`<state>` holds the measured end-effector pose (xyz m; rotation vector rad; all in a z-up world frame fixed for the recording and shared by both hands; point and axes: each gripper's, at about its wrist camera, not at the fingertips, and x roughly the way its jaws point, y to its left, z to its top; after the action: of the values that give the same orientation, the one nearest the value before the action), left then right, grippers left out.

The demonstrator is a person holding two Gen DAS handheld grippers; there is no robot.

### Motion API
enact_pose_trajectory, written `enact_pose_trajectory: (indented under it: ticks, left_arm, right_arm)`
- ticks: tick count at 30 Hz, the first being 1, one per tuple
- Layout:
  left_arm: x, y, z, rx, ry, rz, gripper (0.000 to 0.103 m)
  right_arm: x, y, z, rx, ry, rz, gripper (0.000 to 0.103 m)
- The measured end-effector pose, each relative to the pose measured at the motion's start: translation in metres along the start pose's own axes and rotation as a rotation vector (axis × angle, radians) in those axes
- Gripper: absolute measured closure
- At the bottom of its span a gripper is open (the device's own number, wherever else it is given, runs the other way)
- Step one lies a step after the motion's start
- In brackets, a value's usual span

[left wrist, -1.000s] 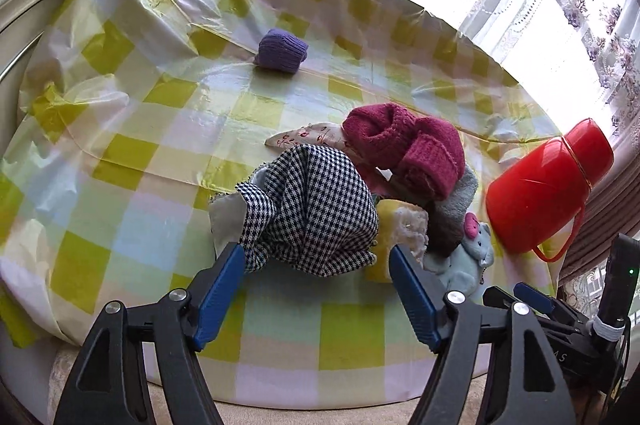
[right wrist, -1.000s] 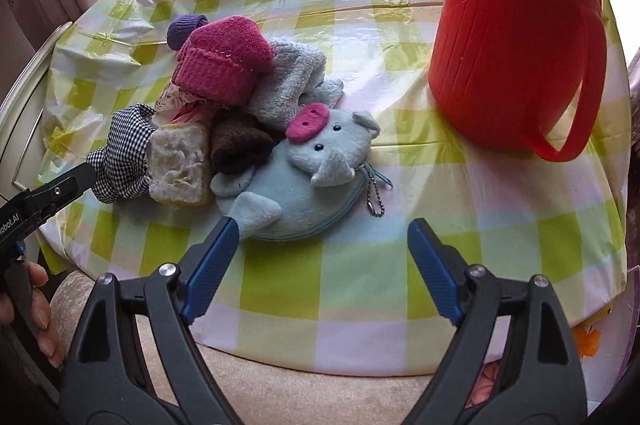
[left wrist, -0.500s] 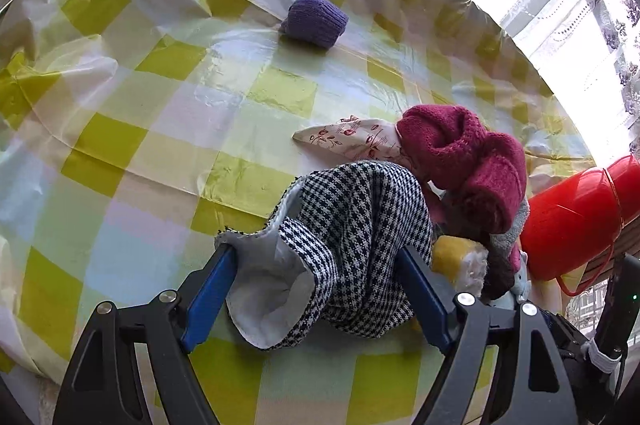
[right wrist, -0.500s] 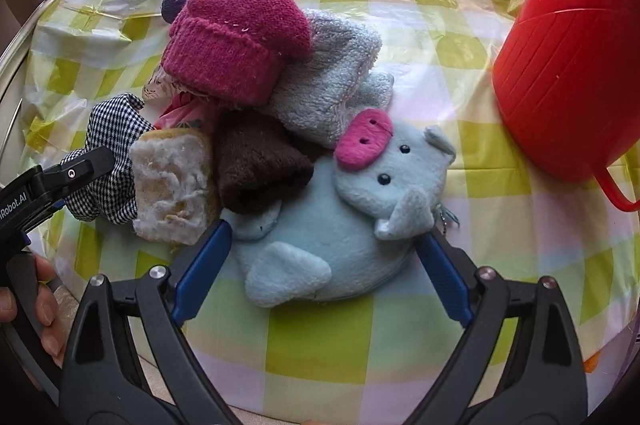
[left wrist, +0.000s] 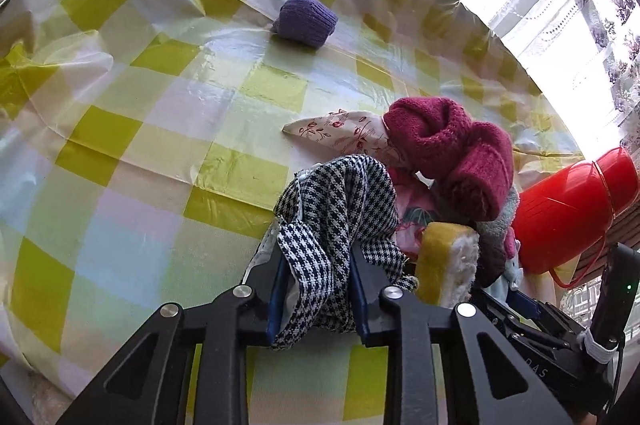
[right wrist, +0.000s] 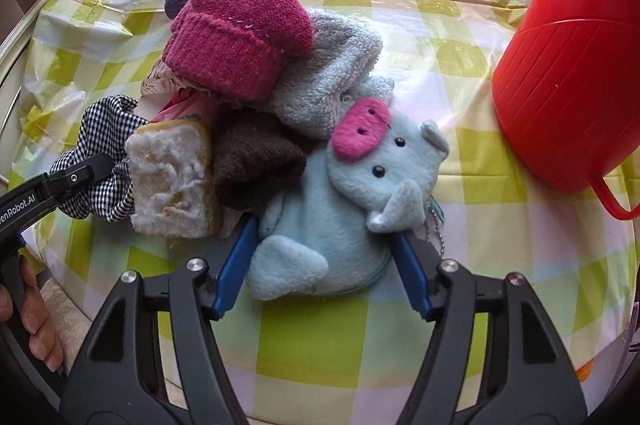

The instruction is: Organize soft objects

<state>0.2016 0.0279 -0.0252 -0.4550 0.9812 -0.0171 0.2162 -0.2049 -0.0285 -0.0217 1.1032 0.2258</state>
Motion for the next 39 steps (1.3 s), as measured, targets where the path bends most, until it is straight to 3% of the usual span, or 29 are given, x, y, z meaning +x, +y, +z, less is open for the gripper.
enact_pose_trajectory:
  ticks: [12,13,16,23,24,26,27,28,31,39]
  left_arm:
    - [-0.031,0.0,-0.018,-0.012,-0.075,0.016,0.077]
    - [-0.033,0.001,-0.02,-0.015,-0.079,0.016,0.077]
    - [-0.04,0.003,-0.024,-0.023,-0.089,0.015,0.077]
    - [-0.049,0.001,-0.032,-0.014,-0.095,0.006,0.077]
    - [-0.05,0.001,-0.033,-0.011,-0.096,0.005,0.077]
    - [-0.052,0.0,-0.037,-0.01,-0.095,0.005,0.077]
    - [-0.053,0.0,-0.038,-0.009,-0.097,0.005,0.077]
    - [-0.055,0.0,-0.039,-0.007,-0.101,0.007,0.077]
    - [-0.059,-0.002,-0.043,0.0,-0.105,0.008,0.077]
    - [-0.081,-0.005,-0.051,0.023,-0.18,0.049,0.077]
  right_arm:
    - [-0.026,-0.006,-0.019,-0.005,-0.023,0.048,0.066]
    - [-0.028,-0.008,-0.02,-0.001,-0.024,0.048,0.07]
    - [-0.036,-0.012,-0.025,0.0,-0.031,0.04,0.095]
    - [-0.052,-0.016,-0.042,-0.011,-0.012,0.048,0.095]
    - [-0.055,-0.017,-0.043,-0.013,-0.014,0.035,0.092]
    - [-0.061,-0.02,-0.047,-0.016,-0.01,0.024,0.054]
    - [-0.064,-0.022,-0.047,-0.009,-0.023,0.021,0.018]
    - [-0.068,-0.023,-0.048,-0.003,-0.052,0.017,0.007]
    - [-0.066,-0.016,-0.04,-0.02,-0.054,0.029,0.007]
    - [-0.019,0.0,-0.014,0.051,0.047,0.04,0.007]
